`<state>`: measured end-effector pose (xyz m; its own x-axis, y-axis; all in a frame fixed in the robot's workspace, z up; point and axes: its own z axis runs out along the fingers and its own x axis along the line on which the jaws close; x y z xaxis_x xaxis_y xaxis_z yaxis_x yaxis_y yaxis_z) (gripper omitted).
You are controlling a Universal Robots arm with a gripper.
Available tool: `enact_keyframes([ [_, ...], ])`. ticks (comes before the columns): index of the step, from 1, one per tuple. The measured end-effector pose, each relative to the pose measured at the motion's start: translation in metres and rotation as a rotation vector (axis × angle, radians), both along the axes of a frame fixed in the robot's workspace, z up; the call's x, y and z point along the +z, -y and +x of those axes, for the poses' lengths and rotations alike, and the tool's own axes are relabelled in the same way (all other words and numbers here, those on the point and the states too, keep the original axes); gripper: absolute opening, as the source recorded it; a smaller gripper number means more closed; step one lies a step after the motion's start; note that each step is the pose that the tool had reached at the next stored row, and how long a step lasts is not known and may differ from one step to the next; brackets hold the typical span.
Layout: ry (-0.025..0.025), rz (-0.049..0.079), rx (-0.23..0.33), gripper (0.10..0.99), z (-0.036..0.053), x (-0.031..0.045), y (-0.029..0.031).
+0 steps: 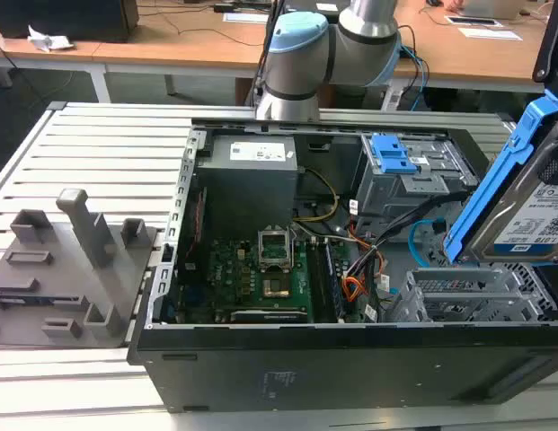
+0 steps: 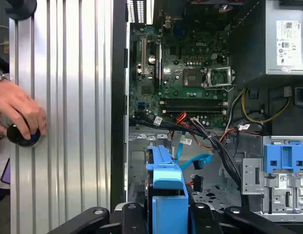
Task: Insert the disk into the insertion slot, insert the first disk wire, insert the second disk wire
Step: 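Insert the disk into the insertion slot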
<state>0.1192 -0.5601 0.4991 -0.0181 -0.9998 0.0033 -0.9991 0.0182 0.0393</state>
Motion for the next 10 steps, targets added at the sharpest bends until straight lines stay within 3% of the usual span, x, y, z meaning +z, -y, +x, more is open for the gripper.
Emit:
enact_keyframes([
  [10, 0.0, 0.0, 0.0, 0.365, 0.0, -0.006, 0.0],
])
